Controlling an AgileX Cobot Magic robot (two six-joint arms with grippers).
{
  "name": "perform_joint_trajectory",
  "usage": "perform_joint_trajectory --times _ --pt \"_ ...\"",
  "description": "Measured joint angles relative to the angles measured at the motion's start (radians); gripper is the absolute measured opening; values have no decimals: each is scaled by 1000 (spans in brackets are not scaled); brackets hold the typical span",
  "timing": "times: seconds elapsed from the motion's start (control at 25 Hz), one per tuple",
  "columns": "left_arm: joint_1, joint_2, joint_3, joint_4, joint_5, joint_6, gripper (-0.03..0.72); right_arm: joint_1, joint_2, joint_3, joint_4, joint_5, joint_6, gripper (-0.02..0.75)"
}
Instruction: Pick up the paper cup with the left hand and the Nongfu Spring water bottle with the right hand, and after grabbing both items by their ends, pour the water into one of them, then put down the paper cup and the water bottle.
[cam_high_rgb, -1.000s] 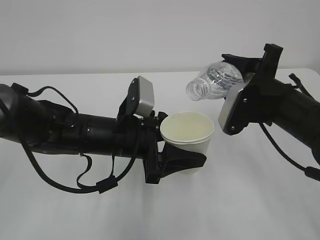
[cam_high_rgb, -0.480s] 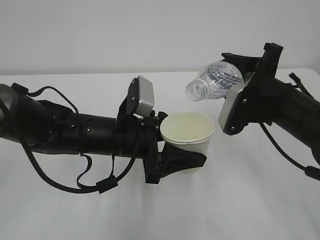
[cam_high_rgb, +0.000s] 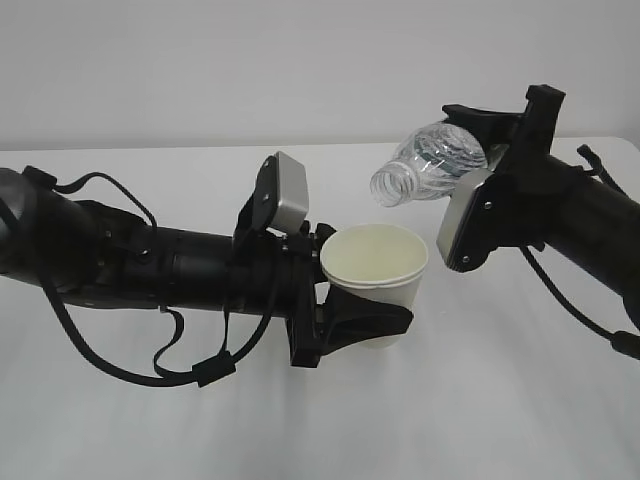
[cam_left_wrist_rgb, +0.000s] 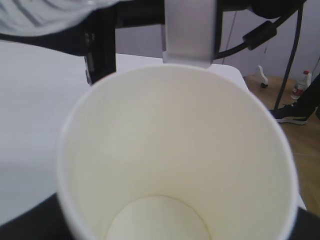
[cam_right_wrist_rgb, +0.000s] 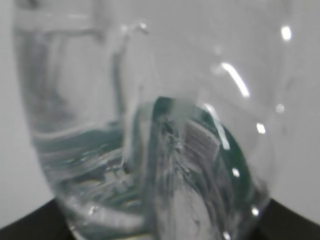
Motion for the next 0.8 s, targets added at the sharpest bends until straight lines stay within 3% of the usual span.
perform_joint_trajectory --times 0.8 --pt "0 0 0 0 0 0 489 0 0 0 0 0 -49 419"
